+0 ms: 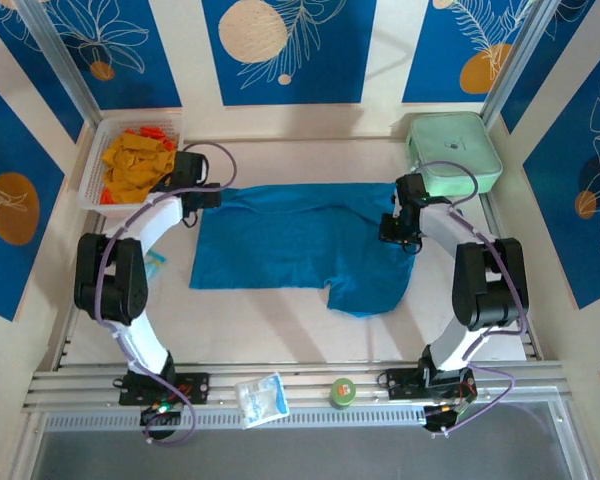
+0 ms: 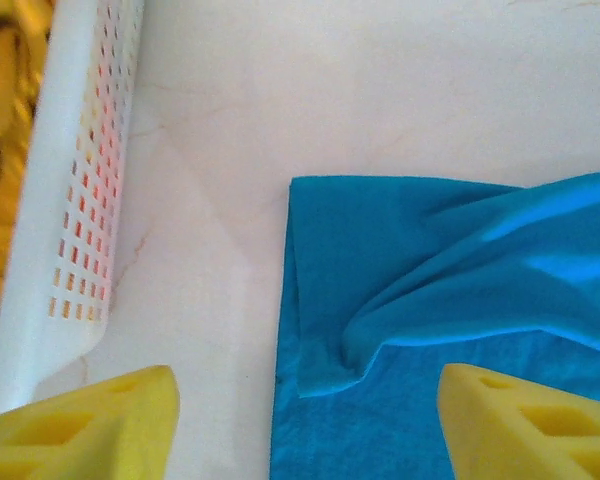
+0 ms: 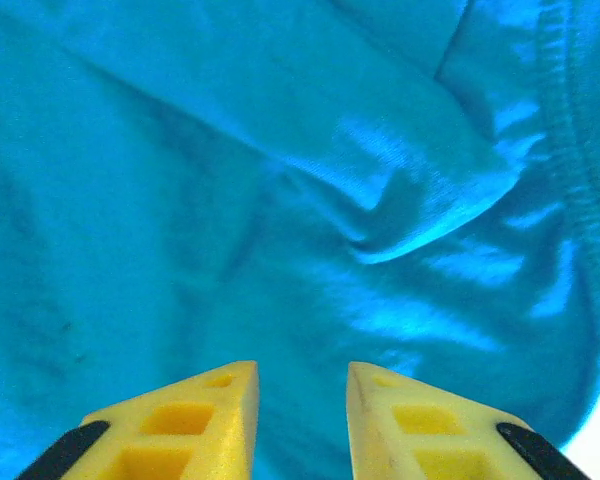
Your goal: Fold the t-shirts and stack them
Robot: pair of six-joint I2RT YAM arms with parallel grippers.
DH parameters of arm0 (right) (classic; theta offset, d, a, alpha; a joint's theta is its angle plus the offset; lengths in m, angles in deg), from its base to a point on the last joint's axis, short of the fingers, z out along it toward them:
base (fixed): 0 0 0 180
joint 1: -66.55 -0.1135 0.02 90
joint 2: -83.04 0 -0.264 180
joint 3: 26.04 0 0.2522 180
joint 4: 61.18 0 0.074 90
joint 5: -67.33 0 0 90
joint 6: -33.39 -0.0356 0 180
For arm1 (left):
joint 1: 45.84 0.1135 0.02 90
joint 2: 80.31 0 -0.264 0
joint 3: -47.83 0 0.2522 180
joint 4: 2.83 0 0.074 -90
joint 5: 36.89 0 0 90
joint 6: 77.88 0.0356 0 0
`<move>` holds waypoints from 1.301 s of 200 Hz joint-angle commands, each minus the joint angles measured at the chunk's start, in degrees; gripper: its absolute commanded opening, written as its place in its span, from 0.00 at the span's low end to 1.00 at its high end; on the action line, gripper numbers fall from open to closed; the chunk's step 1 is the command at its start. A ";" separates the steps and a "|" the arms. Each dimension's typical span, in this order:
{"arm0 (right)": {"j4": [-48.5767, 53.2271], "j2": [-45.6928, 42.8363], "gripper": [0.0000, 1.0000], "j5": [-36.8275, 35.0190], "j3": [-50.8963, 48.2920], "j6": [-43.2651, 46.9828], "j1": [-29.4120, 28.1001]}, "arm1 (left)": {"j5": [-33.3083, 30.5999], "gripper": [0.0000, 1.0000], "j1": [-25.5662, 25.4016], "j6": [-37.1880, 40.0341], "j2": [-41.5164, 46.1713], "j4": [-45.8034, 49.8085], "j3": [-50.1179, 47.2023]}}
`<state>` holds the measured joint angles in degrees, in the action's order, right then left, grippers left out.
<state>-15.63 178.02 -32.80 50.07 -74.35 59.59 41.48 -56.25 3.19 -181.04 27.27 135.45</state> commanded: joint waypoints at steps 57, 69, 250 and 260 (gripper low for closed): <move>5.80 10.70 0.42 9.95 21.01 2.19 2.80 | 2.71 0.54 -1.04 -0.65 -12.39 10.81 17.87; 7.57 16.21 0.41 11.24 27.41 2.24 3.26 | 2.59 0.49 -1.19 -0.61 -16.70 12.25 22.36; 15.58 42.04 0.22 23.48 53.48 -0.78 3.45 | -11.82 0.00 -4.61 5.58 -30.03 26.43 29.51; 14.85 41.02 0.22 23.77 51.82 -0.76 3.38 | -12.02 0.00 -4.62 5.59 -30.30 26.69 30.07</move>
<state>-1.25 220.34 -12.21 103.53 -74.50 63.30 32.86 -60.65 7.58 -209.26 50.17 162.84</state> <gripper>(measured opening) 0.223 0.064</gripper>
